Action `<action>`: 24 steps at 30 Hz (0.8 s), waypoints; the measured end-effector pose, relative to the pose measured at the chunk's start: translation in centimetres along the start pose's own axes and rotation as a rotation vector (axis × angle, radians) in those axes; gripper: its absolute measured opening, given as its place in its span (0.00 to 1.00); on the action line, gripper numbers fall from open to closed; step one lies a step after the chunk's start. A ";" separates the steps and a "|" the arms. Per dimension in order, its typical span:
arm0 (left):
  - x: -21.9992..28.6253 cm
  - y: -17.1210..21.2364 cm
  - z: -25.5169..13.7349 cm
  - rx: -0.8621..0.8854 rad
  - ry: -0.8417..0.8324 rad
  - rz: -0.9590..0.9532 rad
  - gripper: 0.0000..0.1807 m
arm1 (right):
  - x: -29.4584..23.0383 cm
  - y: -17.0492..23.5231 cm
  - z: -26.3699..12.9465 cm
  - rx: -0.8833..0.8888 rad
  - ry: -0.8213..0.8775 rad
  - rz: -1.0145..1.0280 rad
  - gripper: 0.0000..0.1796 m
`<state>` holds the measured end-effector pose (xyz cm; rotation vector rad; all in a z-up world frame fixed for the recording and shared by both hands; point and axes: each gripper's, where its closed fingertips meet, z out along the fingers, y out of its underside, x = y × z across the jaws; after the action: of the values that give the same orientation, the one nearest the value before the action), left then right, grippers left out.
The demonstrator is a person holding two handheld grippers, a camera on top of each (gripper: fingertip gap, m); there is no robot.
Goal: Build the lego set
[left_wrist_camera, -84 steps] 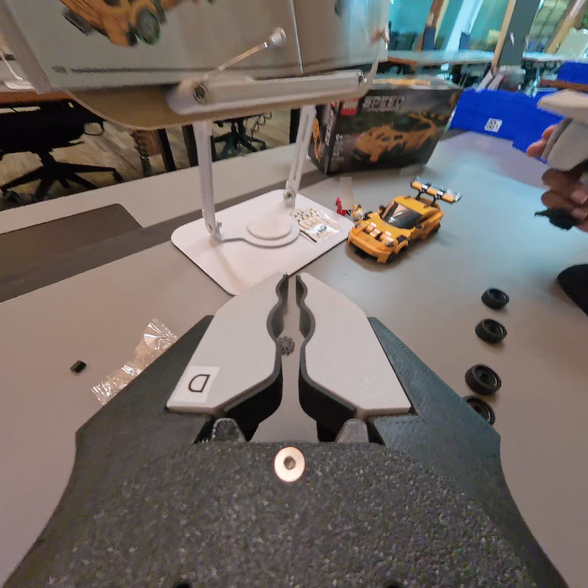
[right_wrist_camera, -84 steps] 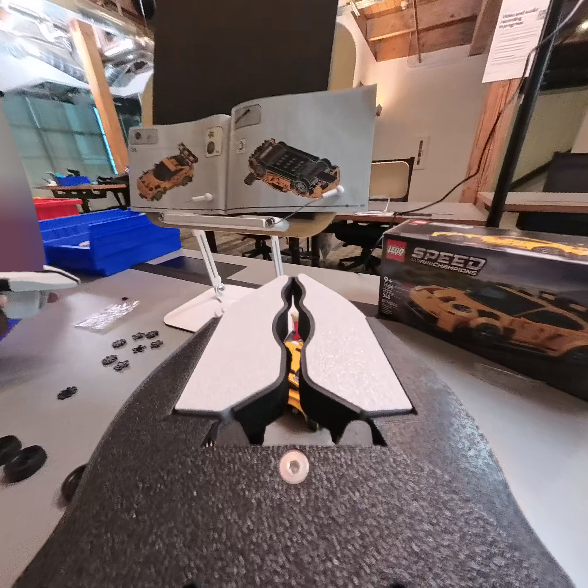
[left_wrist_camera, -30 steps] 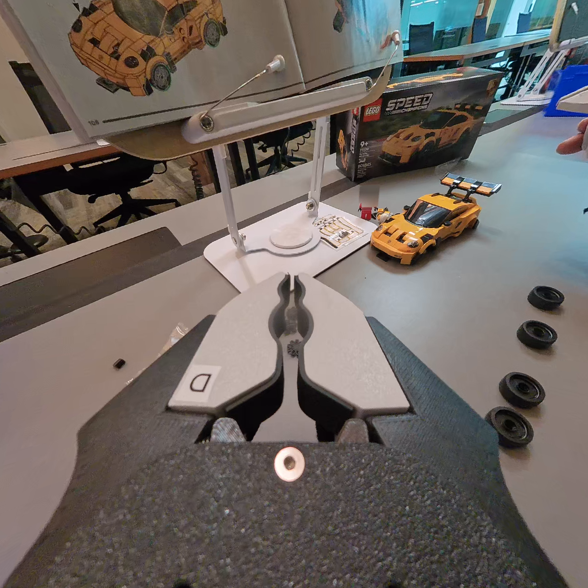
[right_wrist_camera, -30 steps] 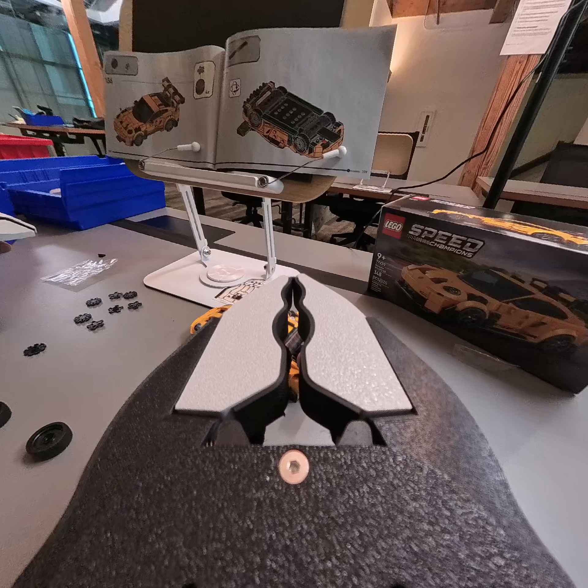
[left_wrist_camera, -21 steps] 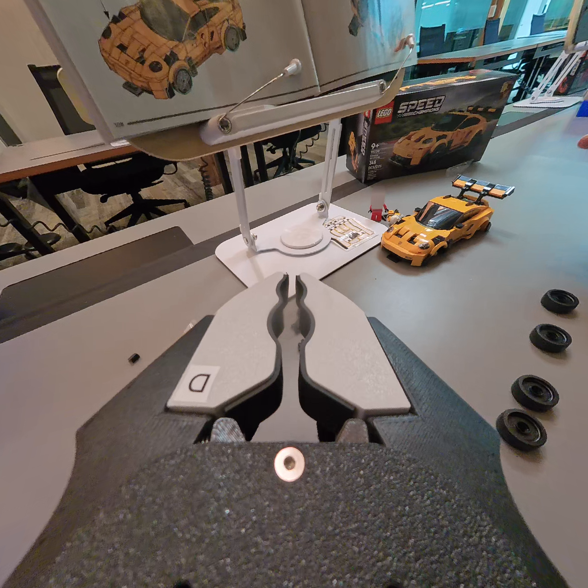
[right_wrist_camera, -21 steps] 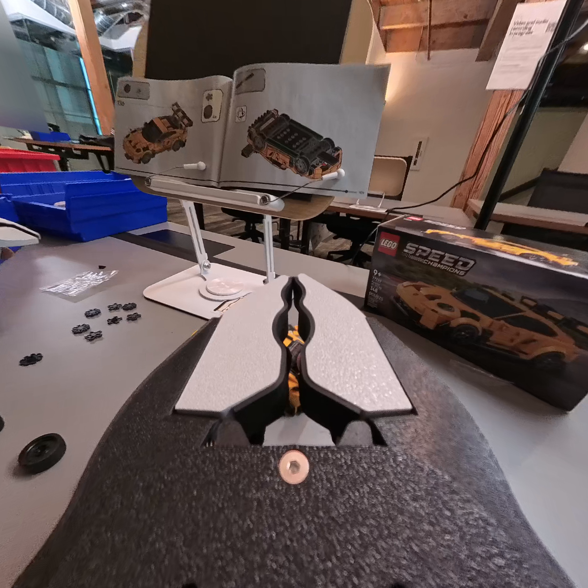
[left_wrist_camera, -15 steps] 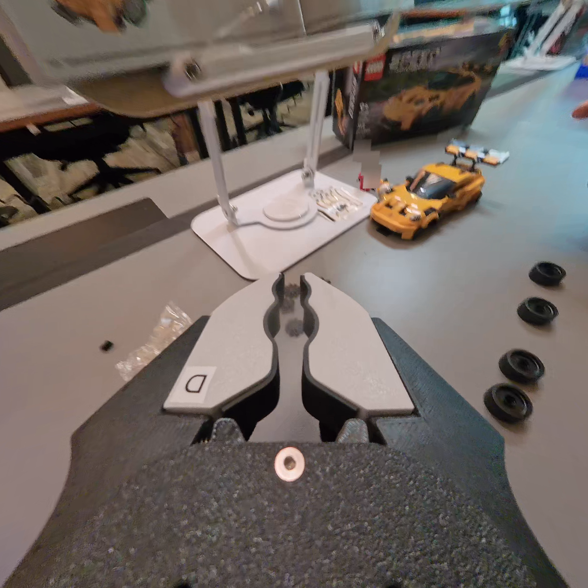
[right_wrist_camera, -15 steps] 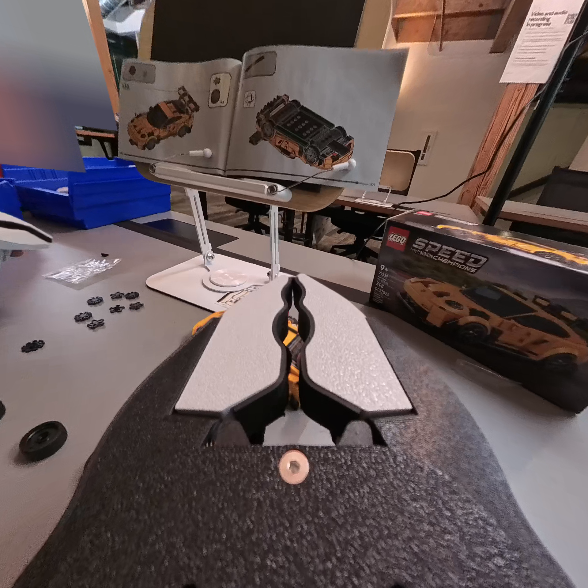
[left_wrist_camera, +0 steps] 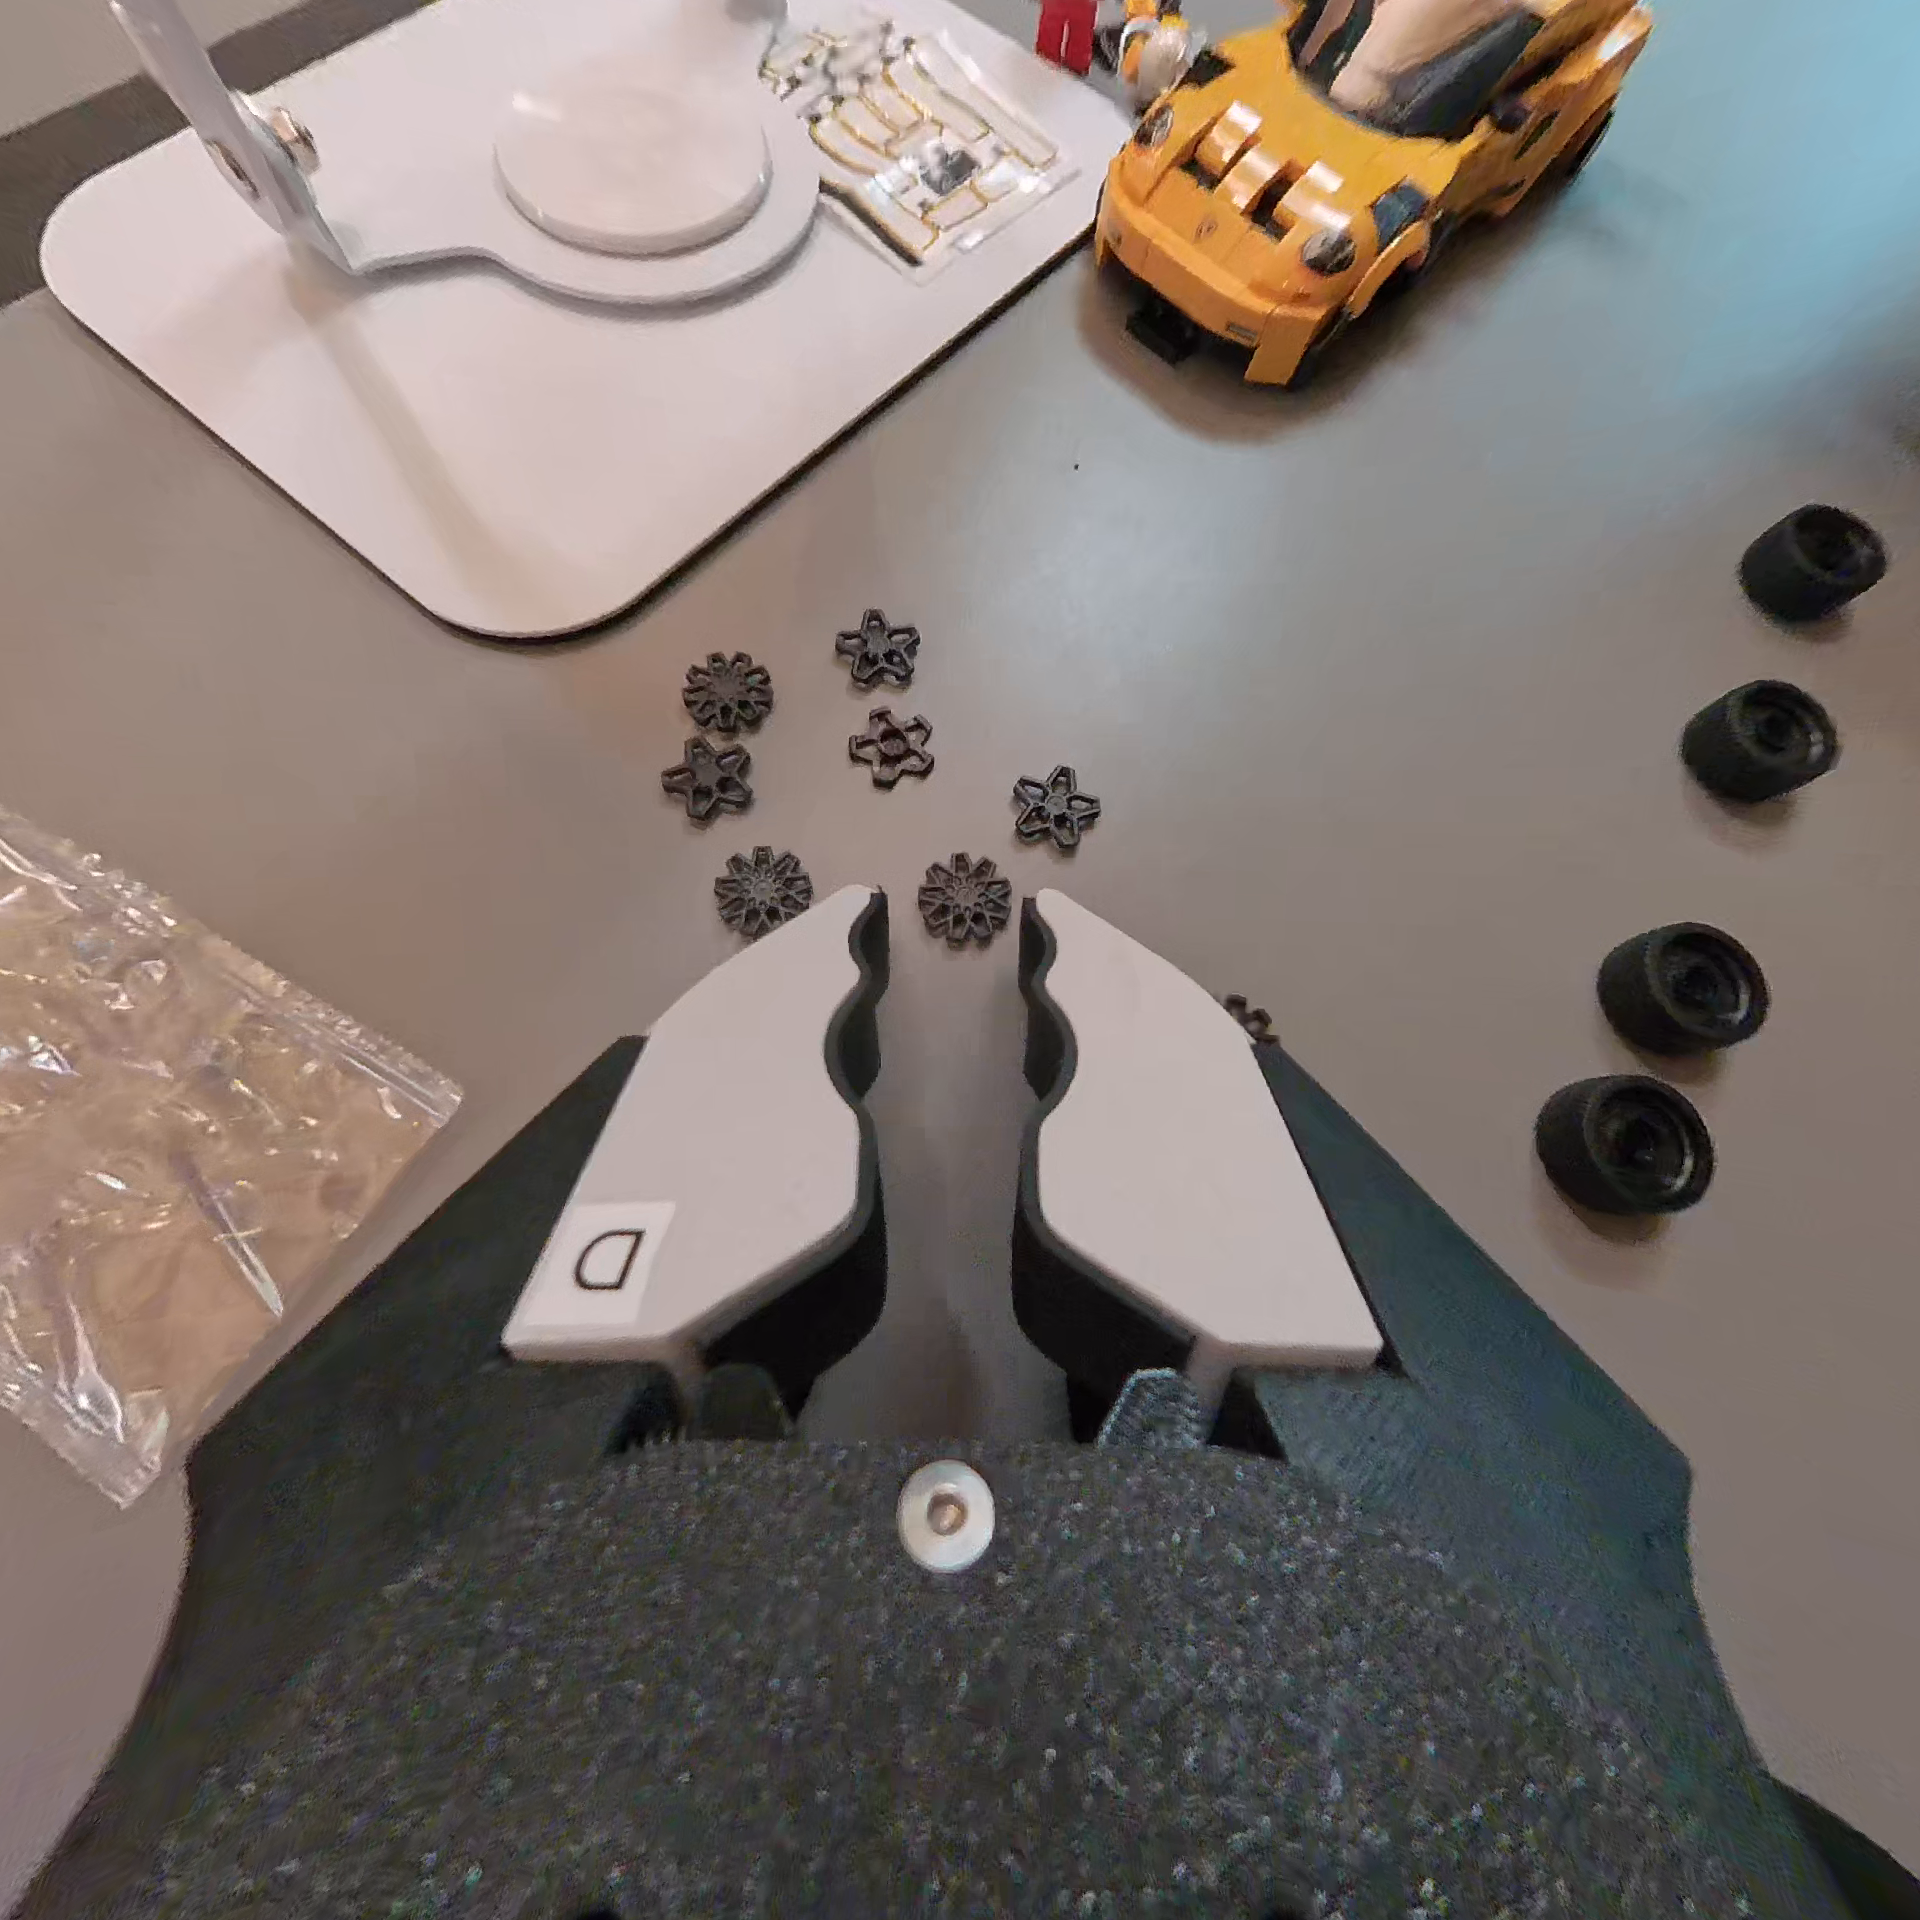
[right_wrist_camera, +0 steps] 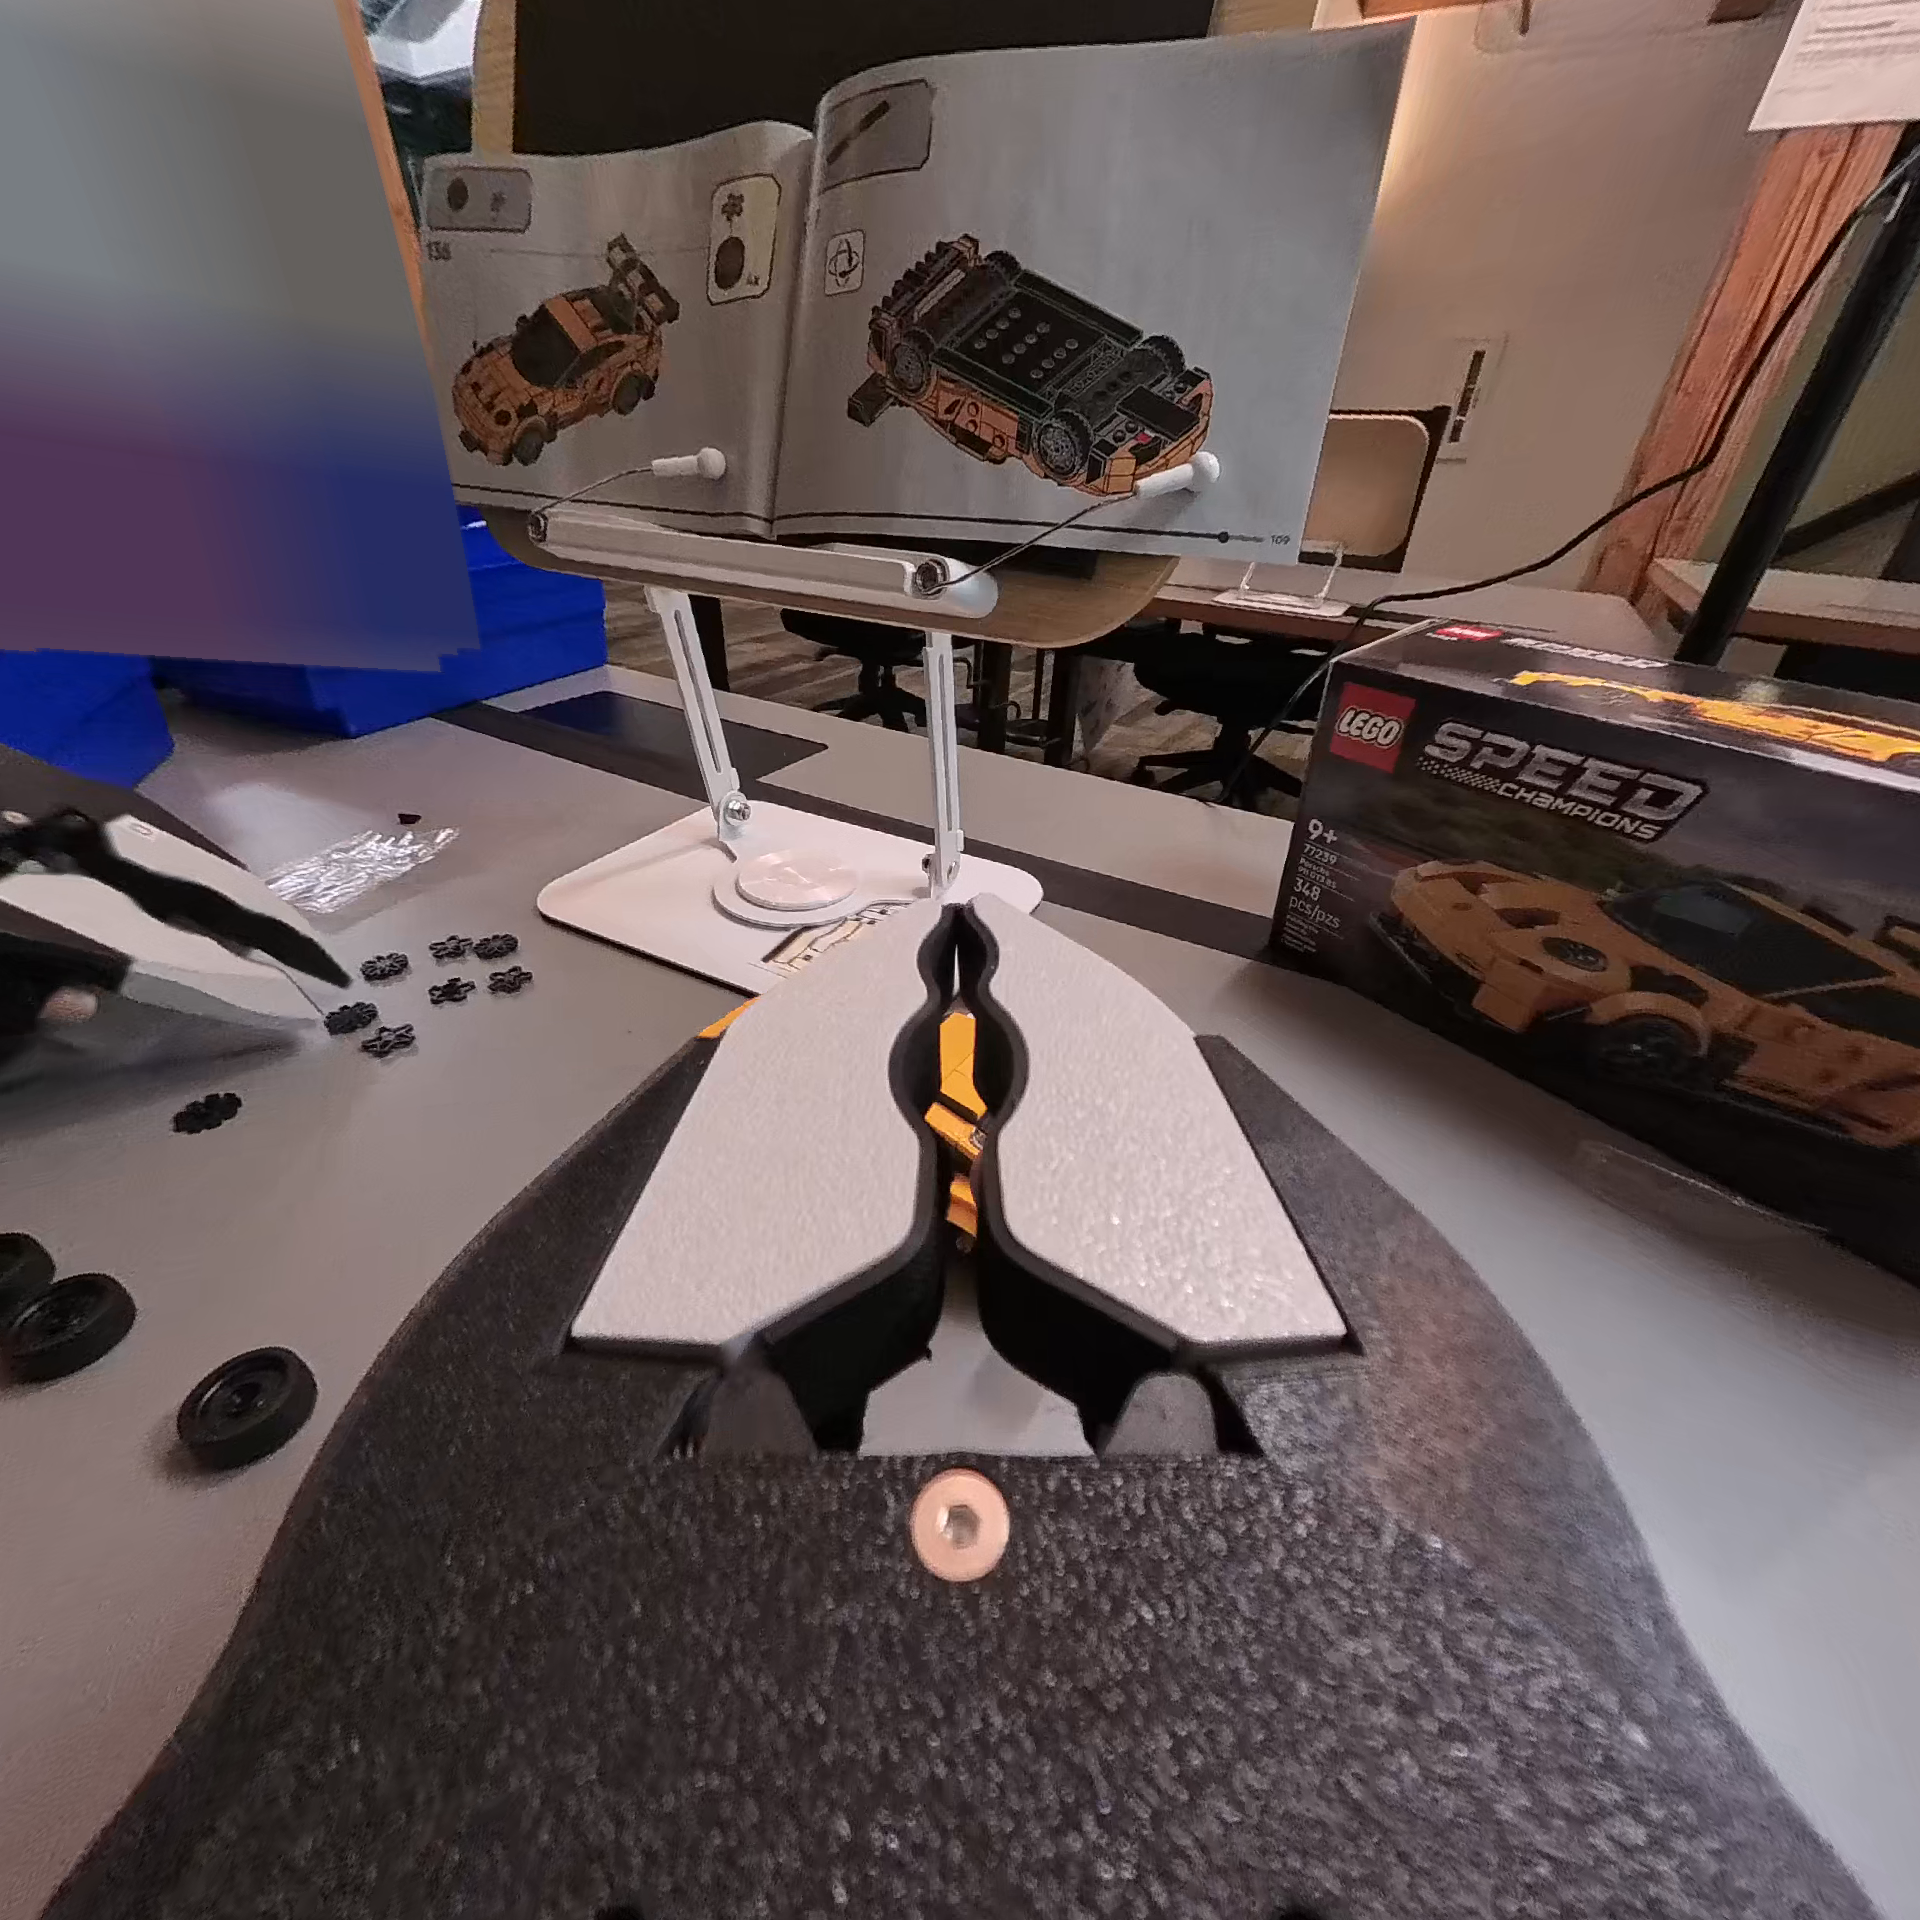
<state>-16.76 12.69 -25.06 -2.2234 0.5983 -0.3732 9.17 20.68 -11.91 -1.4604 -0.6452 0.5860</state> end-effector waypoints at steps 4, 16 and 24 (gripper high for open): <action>0.3 0.2 0.6 -0.035 -0.007 0.036 0.13 | 0.0 -0.1 -0.2 0.000 -0.003 -0.001 0.00; 1.0 -0.3 0.4 -0.037 -0.111 0.292 0.09 | -0.5 0.0 -0.2 -0.013 -0.020 -0.012 0.00; 1.8 -1.6 -0.4 -0.007 -0.241 0.524 0.09 | -0.6 -0.1 -0.3 -0.011 -0.022 -0.019 0.00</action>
<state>-14.97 12.39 -23.47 -1.9816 1.0089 0.1633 8.95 20.08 -11.81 -1.4589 -0.6794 0.5852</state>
